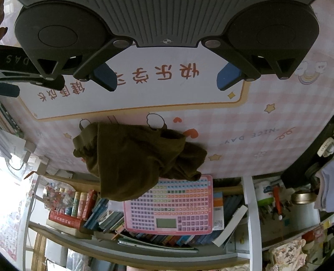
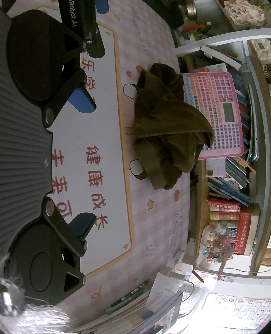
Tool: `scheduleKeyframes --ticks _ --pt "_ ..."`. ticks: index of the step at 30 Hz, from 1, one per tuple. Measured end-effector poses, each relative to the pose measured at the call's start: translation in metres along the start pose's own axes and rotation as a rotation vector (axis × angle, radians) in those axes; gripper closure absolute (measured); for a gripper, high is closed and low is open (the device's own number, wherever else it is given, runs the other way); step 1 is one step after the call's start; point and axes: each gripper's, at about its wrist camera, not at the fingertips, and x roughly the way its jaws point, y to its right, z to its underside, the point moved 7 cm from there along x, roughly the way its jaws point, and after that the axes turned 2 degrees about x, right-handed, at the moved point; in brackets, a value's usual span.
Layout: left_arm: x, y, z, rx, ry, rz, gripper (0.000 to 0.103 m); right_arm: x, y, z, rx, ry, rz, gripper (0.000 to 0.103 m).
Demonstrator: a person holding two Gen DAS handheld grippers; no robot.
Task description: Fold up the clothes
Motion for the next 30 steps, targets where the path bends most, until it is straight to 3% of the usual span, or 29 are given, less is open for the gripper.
scheduleKeyframes --ticks 20,30 --pt "0.004 0.002 -0.001 -0.025 -0.006 0.019 0.001 -0.004 0.0 0.006 -0.006 -0.007 0.011 0.0" --pt "0.025 0.031 -0.018 -0.019 -0.035 -0.058 0.001 0.027 0.03 -0.02 -0.009 -0.018 -0.071 0.0"
